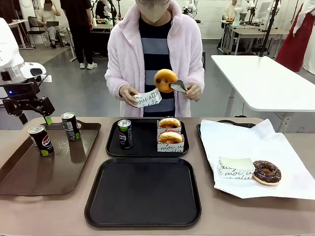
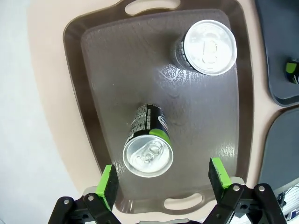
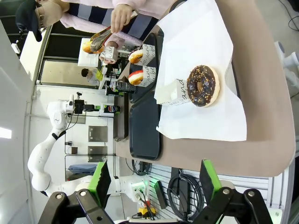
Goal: Set up donuts and drinks on trays.
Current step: Pick up one Pepsi coke from the Handle tray and place it on the Flat Tray without a Pepsi coke.
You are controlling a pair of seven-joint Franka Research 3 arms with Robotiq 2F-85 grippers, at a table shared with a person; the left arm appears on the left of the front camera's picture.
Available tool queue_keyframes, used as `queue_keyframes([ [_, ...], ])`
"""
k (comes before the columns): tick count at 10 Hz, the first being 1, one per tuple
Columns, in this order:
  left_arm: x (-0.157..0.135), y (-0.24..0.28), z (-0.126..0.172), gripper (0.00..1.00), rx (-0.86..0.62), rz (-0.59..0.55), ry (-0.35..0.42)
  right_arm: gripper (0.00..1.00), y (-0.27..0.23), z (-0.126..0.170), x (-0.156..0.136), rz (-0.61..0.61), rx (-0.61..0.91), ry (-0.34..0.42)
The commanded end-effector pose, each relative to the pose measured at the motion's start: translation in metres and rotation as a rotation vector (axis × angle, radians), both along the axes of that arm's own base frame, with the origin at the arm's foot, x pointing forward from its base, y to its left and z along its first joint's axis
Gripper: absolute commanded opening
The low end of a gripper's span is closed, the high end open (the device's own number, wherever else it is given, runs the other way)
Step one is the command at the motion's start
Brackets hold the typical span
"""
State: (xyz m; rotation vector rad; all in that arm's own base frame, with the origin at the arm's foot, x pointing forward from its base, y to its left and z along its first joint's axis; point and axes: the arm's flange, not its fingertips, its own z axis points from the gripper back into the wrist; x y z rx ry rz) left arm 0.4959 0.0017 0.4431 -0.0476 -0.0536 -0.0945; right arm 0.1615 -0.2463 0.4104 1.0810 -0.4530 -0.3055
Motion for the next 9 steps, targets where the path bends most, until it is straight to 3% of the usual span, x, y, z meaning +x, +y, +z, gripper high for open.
queue_keyframes([
  [1, 0.0, 0.003, -0.015, 1.0, 0.032, 0.03, -0.039, 1.0, 0.0, -0.002, -0.001, 0.007, 0.005, -0.001],
  [3, -0.002, 0.003, -0.027, 1.0, 0.041, 0.042, -0.07, 1.0, 0.0, -0.002, -0.001, 0.007, 0.005, -0.001],
  [9, -0.006, 0.009, -0.045, 1.0, 0.063, 0.051, -0.033, 1.0, 0.0, -0.002, -0.001, 0.007, 0.005, -0.001],
])
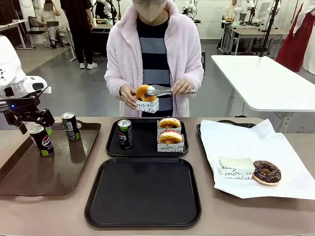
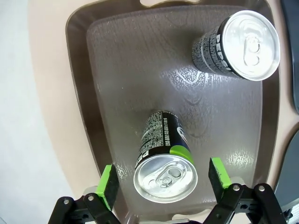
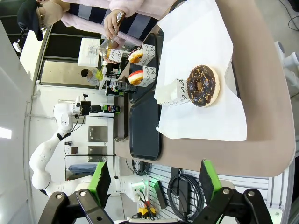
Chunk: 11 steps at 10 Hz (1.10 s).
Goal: Set up donuts and drinks on trays.
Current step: Pick up one Pepsi coke from the Handle tray and place it on the Flat Tray without a Pepsi coke.
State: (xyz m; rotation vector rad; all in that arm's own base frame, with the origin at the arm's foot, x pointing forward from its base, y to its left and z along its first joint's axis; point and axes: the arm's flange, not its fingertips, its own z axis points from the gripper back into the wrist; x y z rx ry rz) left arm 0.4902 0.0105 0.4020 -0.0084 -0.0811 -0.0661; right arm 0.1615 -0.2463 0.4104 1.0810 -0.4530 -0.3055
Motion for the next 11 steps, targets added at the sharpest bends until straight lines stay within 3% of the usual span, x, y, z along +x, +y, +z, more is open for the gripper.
queue_keyframes([
  [1, 0.0, 0.0, -0.008, 1.0, 0.024, 0.023, 0.004, 1.0, 0.0, -0.002, -0.001, 0.007, 0.005, -0.001],
  [8, 0.013, -0.005, -0.025, 1.0, 0.015, 0.052, 0.002, 1.0, 0.0, -0.002, -0.001, 0.007, 0.005, -0.001],
  [9, 0.012, -0.004, -0.025, 0.42, 0.011, 0.039, 0.01, 1.0, 0.0, -0.002, -0.001, 0.007, 0.005, -0.001],
  [10, 0.012, -0.003, -0.022, 0.42, 0.002, 0.029, 0.018, 1.0, 0.0, -0.002, -0.001, 0.007, 0.005, -0.001],
  [11, 0.011, -0.002, -0.021, 0.0, 0.005, 0.032, 0.024, 1.0, 0.0, -0.002, -0.001, 0.007, 0.005, -0.001],
])
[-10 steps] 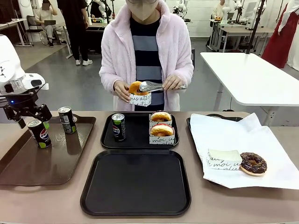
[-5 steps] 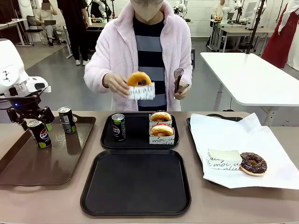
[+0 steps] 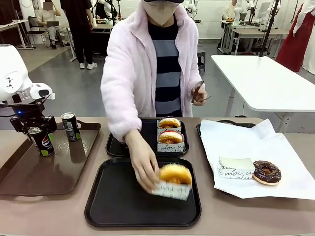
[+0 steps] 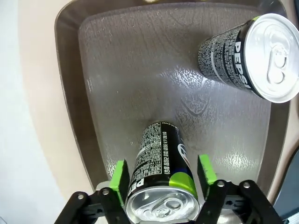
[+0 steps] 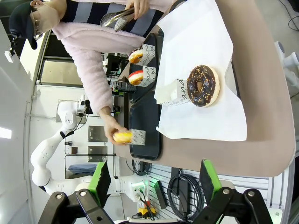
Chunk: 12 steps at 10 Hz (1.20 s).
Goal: Set up donuts and drinks on trays.
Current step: Pick up one Pepsi coke from the Handle tray and place it on the Flat Tray without a Pepsi coke.
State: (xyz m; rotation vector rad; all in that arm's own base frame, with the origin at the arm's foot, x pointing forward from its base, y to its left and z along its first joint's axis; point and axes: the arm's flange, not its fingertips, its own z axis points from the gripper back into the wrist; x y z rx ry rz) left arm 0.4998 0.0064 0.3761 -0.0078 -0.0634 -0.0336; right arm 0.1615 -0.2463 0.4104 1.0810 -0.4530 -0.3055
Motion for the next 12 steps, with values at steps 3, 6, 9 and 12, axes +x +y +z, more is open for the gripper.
queue_keyframes([
  [3, 0.0, 0.003, 0.007, 0.0, 0.007, -0.007, 0.011, 1.0, 0.0, -0.002, -0.001, 0.007, 0.005, -0.001],
  [6, -0.007, 0.002, 0.02, 0.0, 0.002, 0.001, 0.038, 1.0, 0.0, -0.002, -0.001, 0.007, 0.005, -0.001],
  [9, -0.059, -0.006, 0.099, 0.45, -0.007, 0.01, 0.006, 1.0, 0.0, -0.002, -0.001, 0.007, 0.005, -0.001],
  [12, -0.103, -0.006, 0.126, 0.45, -0.025, -0.003, 0.038, 1.0, 0.0, -0.002, -0.001, 0.007, 0.005, -0.001],
])
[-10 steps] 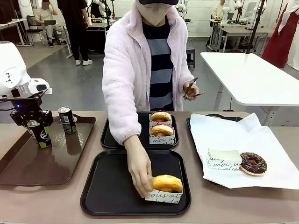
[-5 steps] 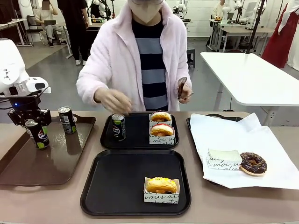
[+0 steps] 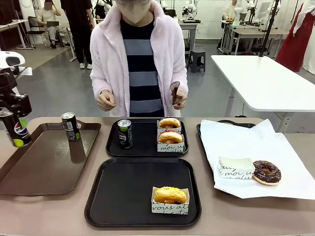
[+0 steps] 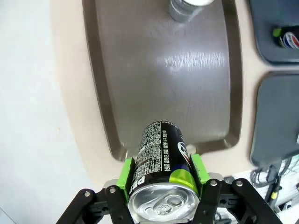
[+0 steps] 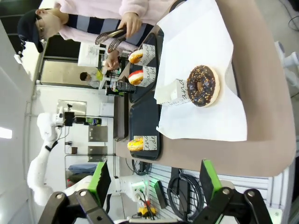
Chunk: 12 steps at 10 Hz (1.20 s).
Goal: Set up donuts and drinks on trays.
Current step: Pick up one Pepsi coke from the Handle tray and place it on the Flat Tray without a Pepsi coke.
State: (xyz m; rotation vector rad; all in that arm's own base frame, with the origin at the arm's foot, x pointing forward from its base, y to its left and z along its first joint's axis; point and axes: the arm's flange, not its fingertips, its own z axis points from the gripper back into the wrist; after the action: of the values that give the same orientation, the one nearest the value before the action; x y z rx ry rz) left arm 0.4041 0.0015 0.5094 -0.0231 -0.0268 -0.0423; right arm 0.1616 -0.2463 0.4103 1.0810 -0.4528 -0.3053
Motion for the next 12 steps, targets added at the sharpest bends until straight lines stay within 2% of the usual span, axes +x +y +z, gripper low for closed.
queue_keyframes([
  [1, -0.013, 0.003, -0.004, 0.45, -0.033, 0.057, 0.019, 1.0, 0.0, -0.002, -0.001, 0.007, 0.005, -0.002],
  [2, 0.0, 0.0, 0.0, 0.45, 0.0, 0.0, 0.0, 1.0, 0.0, -0.002, -0.001, 0.007, 0.005, -0.002],
  [5, 0.0, 0.0, 0.0, 0.45, 0.0, 0.0, 0.0, 1.0, 0.0, -0.002, -0.001, 0.007, 0.005, -0.002],
  [6, -0.007, 0.0, -0.003, 0.59, -0.004, 0.008, 0.017, 1.0, 0.0, -0.002, -0.001, 0.007, 0.005, -0.002],
  [7, -0.014, -0.024, -0.001, 0.59, 0.038, -0.031, -0.037, 1.0, 0.0, -0.002, -0.001, 0.007, 0.005, -0.002],
  [9, -0.031, -0.089, -0.003, 0.59, 0.073, -0.077, -0.047, 1.0, 0.0, -0.002, -0.001, 0.007, 0.005, -0.002],
  [12, -0.048, -0.163, -0.004, 0.59, 0.102, -0.226, -0.078, 1.0, 0.0, -0.002, -0.001, 0.007, 0.005, -0.002],
])
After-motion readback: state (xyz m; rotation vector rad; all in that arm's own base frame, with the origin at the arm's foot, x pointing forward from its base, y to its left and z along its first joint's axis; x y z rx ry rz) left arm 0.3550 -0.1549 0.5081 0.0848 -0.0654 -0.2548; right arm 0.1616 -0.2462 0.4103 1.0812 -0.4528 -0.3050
